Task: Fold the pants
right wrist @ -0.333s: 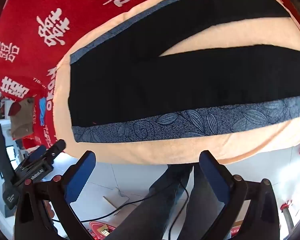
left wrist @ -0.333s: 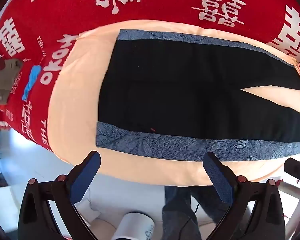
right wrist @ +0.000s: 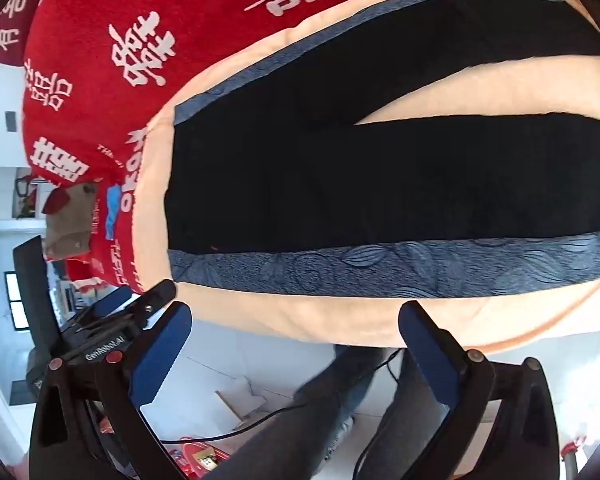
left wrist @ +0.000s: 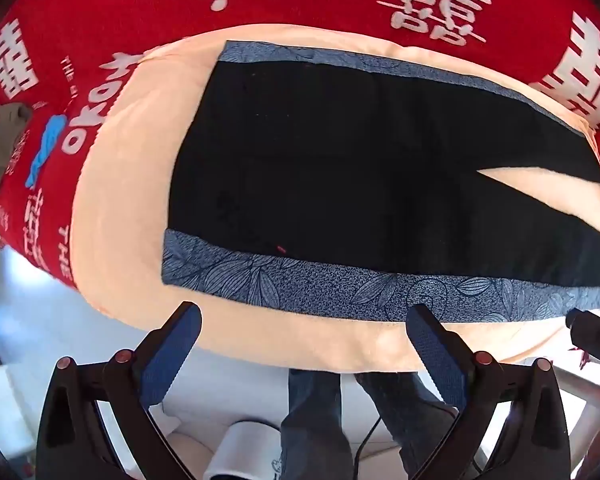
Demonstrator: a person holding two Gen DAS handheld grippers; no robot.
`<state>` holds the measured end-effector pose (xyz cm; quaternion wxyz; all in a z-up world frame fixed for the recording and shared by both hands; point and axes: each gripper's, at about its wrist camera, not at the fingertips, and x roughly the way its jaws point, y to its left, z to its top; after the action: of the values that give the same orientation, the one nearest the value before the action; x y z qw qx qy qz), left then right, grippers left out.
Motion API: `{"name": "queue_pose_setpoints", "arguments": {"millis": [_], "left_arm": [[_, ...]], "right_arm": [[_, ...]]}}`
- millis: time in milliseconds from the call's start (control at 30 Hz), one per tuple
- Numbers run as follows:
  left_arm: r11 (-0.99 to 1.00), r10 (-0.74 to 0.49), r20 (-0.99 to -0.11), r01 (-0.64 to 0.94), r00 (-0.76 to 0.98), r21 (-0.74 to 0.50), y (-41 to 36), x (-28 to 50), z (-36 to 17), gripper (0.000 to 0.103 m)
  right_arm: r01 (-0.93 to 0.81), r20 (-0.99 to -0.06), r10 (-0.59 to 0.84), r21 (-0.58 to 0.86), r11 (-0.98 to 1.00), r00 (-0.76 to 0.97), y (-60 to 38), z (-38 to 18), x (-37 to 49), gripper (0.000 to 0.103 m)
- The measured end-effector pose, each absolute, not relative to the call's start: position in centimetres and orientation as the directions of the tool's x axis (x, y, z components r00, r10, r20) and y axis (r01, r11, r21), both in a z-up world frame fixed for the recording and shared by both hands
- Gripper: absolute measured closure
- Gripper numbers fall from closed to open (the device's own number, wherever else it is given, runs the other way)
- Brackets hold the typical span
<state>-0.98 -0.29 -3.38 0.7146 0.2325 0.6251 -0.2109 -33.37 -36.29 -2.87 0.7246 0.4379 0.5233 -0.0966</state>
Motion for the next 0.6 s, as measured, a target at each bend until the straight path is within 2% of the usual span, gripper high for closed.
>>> {"name": "queue_pose_setpoints", "arguments": {"millis": [133,300,600], "left_arm": [[0.777,0.004,-0.995,0.625,0.105,0.069,0.0,-0.5,-5.5,0.000],[0.771,-0.008,-0.998,0.636,0.057,0.030,0.9,0.6,-6.7,0.000],[0.769,0.003,-0.997,0.637,0.083,0.056,2.6,1.4,-7.2,0.000]], "right_arm": [[0.581,-0.802,0.345,0.593,0.557,0.487,-35.0,-5.0,-33.5,0.000],[0.623,-0.833,0.289,0.546,0.560,0.471,-33.3,-6.6,-32.8,0.000],[0.717,-0.969,0.108,0.237,0.656,0.222,-32.9,-7.1,-30.6,0.000]]}}
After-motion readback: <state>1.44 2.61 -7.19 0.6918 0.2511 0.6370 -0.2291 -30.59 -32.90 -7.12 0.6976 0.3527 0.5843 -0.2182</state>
